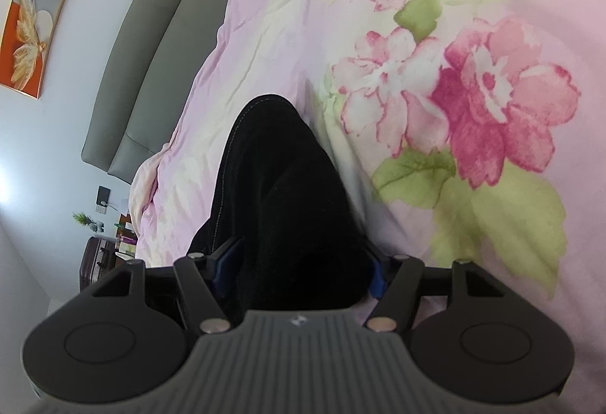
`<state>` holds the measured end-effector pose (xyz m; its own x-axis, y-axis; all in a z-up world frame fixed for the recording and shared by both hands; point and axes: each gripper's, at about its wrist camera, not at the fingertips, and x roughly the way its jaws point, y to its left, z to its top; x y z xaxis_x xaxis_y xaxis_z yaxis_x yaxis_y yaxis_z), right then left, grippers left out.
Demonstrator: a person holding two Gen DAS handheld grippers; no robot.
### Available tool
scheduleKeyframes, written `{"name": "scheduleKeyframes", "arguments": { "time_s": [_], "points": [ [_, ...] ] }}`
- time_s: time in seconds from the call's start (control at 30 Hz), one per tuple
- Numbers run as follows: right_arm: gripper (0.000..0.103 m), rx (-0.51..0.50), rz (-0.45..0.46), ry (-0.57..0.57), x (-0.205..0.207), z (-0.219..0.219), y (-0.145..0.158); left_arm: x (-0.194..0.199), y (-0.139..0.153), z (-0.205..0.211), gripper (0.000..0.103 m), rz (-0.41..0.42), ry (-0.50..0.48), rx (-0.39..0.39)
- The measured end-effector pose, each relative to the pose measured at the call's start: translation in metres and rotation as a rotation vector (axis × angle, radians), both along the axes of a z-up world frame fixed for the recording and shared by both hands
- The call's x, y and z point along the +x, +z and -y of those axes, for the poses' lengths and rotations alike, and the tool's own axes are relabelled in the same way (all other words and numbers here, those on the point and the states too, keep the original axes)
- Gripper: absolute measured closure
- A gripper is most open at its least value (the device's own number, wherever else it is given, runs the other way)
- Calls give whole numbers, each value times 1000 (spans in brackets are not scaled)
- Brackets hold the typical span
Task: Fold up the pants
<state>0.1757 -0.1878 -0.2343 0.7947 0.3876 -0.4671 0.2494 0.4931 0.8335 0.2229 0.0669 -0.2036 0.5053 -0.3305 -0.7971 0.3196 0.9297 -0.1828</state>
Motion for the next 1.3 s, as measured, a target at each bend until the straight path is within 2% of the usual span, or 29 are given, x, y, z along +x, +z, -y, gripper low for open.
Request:
{"name": "scheduleKeyframes", "arguments": {
  "time_s": [0.3, 0.47, 0.57, 0.7, 0.77, 0.83, 0.87, 0.93, 1.0, 1.03, 1.1, 1.13, 1.17, 1.23, 1.27, 1.3],
  "points": [
    [38, 2, 1, 15, 7, -5, 1, 0, 1, 0, 12, -11, 5, 10],
    [38, 27, 6, 6, 4, 0, -3, 0, 19, -1, 13, -35, 9, 30],
    [38, 39, 6, 1, 4, 3, -4, -12, 41, -10, 13, 42, 22, 31],
    [37, 36, 8, 1, 3, 3, -4, -26, 62, -38, 13, 143, 154, 38],
    [35, 32, 13, 4, 3, 2, -3, -25, 59, -49, 12, 154, 211, 85],
    [35, 24, 14, 9, 3, 1, -2, -18, 44, -57, 13, 113, 229, 145],
    [35, 26, 14, 10, 3, 0, -1, -14, 35, -61, 18, 89, 238, 164],
    [35, 38, 12, 8, 3, 1, -2, -17, 27, -66, 17, 110, 227, 150],
    [35, 41, 12, 7, 4, 2, -2, -18, 19, -60, 6, 117, 208, 176],
    [35, 35, 12, 8, 4, 1, -2, -18, 14, -54, 1, 114, 173, 217],
    [60, -8, 10, 9, 5, -1, 3, -19, 5, -41, 0, 119, 105, 296],
    [75, -35, 25, 15, 4, -3, 7, -18, 2, -37, 0, 124, 98, 320],
    [80, -55, 58, 23, 2, -5, 14, -18, 3, -37, 0, 123, 103, 315],
    [81, -73, 130, 22, -3, -12, 29, -19, 10, -42, 0, 119, 127, 241],
    [81, -84, 162, 19, -5, -17, 37, -21, 17, -47, 4, 120, 148, 193],
    [81, -97, 182, 15, -6, -23, 44, -24, 25, -57, 15, 121, 173, 149]
  ]
}}
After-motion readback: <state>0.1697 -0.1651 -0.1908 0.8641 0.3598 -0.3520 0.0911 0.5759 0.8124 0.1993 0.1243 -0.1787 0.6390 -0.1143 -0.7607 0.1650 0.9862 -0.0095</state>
